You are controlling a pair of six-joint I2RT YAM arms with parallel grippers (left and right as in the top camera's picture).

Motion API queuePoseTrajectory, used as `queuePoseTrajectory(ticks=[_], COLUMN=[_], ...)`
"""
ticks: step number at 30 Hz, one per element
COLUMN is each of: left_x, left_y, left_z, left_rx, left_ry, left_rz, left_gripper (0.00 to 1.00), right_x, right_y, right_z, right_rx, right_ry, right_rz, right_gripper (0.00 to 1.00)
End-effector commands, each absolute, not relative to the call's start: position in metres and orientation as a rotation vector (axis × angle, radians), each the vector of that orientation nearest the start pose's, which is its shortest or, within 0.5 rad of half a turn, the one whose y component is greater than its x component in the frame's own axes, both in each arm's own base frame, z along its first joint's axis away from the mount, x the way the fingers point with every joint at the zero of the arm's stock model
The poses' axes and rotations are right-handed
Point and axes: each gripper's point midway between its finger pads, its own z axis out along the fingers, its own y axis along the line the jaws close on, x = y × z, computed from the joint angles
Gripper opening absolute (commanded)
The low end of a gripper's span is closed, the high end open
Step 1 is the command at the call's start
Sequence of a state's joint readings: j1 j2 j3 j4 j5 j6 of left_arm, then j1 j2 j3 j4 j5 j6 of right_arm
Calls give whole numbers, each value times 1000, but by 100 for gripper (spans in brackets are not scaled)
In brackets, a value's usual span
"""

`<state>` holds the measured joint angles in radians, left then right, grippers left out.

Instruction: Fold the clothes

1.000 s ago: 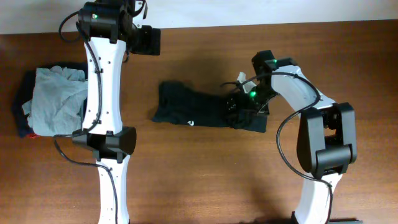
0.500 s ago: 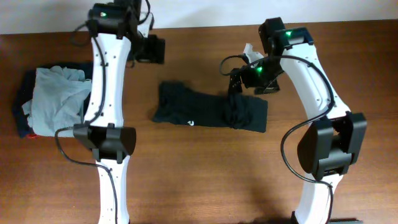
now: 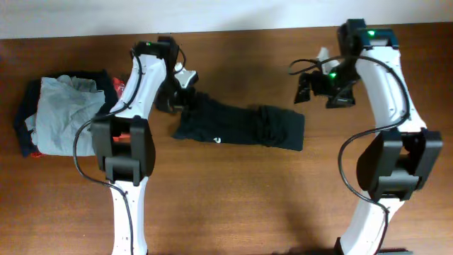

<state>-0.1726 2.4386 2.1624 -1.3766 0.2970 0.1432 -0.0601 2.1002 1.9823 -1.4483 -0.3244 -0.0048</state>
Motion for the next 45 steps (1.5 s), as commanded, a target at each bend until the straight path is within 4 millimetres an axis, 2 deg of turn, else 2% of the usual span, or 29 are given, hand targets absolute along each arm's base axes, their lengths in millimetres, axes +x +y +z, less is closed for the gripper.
queuePoseTrajectory(ticks=[1,7,9,10,13,14,19,25,28,31,34,36,39,42,45], left_x=[429,419,414,412,409,409,414,427,429,430,431,432,434,431,426], left_y=[-129,-127,-132,-136,-143,-143,-124,-83,-76,-79,-94,-111,-149,-178,-211], left_z=[28,8,4,3,3,3,12,42,51,57,70,85,113,123,124], left_rx=[525,518,511,506,498,498,423,275,255,269,327,388,505,593,682], left_ry=[3162,3194,3198,3194,3188,3188,3194,3149,3126,3113,3079,3030,2937,2884,2843], left_rz=[-517,-527,-584,-624,-700,-699,-704,-697,-691,-686,-687,-699,-687,-686,-692], left_gripper=[89,89,76,67,14,1,1,0,1,1,0,1,1,1,1], right_x=[409,407,407,407,407,407,407,407,408,408,408,409,409,409,409], right_y=[8,-12,-15,-15,-18,-18,-18,-18,-18,-19,-19,-19,-19,-19,-19], right_z=[151,151,150,150,150,150,150,150,150,150,150,150,150,150,150], right_rx=[125,159,169,171,177,177,178,177,177,176,176,176,175,175,174], right_ry=[3039,3034,3032,3032,3033,3034,3034,3033,3031,3029,3028,3028,3027,3025,3025], right_rz=[474,471,469,466,457,453,453,453,452,451,451,451,451,450,451], right_gripper=[99,99,99,99,99,99,99,99,99,99,99,99,99,99,99])
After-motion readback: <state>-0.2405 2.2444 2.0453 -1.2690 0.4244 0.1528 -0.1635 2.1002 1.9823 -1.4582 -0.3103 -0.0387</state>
